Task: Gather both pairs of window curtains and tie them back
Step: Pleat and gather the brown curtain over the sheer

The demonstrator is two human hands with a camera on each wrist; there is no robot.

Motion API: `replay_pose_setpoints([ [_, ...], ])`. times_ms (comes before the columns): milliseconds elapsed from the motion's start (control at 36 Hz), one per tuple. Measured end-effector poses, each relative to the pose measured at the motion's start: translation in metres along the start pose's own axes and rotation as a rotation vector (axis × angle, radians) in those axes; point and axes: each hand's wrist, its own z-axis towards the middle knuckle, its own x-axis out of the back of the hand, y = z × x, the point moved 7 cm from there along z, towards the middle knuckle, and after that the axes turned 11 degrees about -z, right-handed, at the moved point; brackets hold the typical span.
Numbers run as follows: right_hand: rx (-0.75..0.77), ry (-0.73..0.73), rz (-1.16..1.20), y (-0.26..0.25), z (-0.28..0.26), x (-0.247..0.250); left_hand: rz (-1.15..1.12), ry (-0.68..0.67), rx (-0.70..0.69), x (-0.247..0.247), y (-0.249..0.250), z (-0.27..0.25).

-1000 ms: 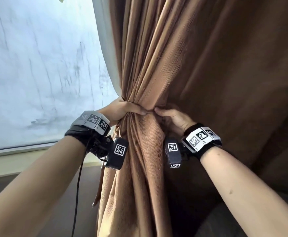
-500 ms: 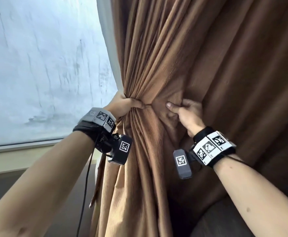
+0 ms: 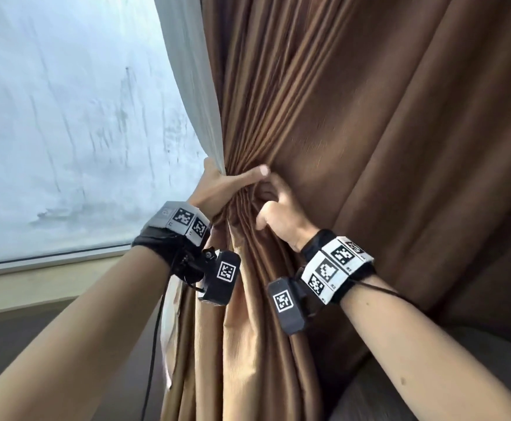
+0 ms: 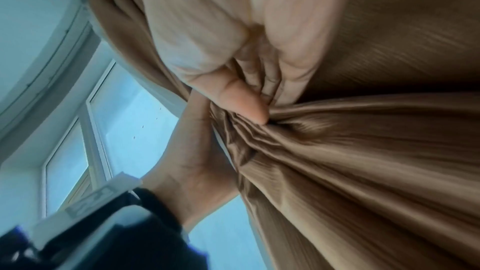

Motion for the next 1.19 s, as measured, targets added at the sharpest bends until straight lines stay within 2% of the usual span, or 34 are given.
replay_pose_setpoints([
  [83,0.0,-0.048,0.059,-0.002,0.001,0.0,0.12,0.091,-0.005,0.004,-0.003,0.001],
  [222,-0.082,-0.123,0.344,0.003,0.001,0.002,0.267,0.185,-0.017,0.008,-0.01,-0.002],
  [389,-0.203,-0.028,0.667,0.022,-0.001,0.009,0.427,0.238,0.019,0.008,-0.015,-0.01],
  [444,-0.211,0.031,0.672,0.024,-0.002,0.013,0.432,0.229,0.029,0.006,-0.015,-0.009],
  [500,-0.21,0.15,0.618,0.027,-0.001,0.02,0.43,0.222,0.033,0.004,-0.014,-0.009],
  [555,-0.181,0.372,0.527,0.035,-0.001,0.039,0.42,0.233,0.028,0.008,-0.013,-0.01],
  [611,-0.164,0.649,0.282,0.047,-0.008,0.07,0.409,0.25,0.03,0.013,-0.012,-0.011],
  [667,-0.222,0.863,-0.06,0.056,-0.017,0.1,0.41,0.257,0.036,0.018,-0.008,-0.01],
  [722,-0.351,0.944,-0.326,0.063,-0.026,0.123,0.403,0.272,0.044,0.023,-0.006,-0.01],
  [778,-0.455,0.9,-0.366,0.075,-0.026,0.134,0.387,0.258,0.052,0.025,-0.004,-0.01],
  [861,-0.531,0.755,-0.206,0.101,-0.012,0.132,0.356,0.196,0.056,0.022,-0.001,-0.012],
  [972,-0.45,0.567,0.005,0.132,0.016,0.114,0.283,0.108,0.066,0.015,0.003,-0.016],
  [1083,-0.276,0.536,0.174,0.112,0.022,0.107,0.284,0.032,0.083,0.013,0.002,-0.016],
  [1194,-0.248,0.583,0.168,0.103,0.023,0.109,0.273,0.002,0.087,0.014,0.001,-0.016],
])
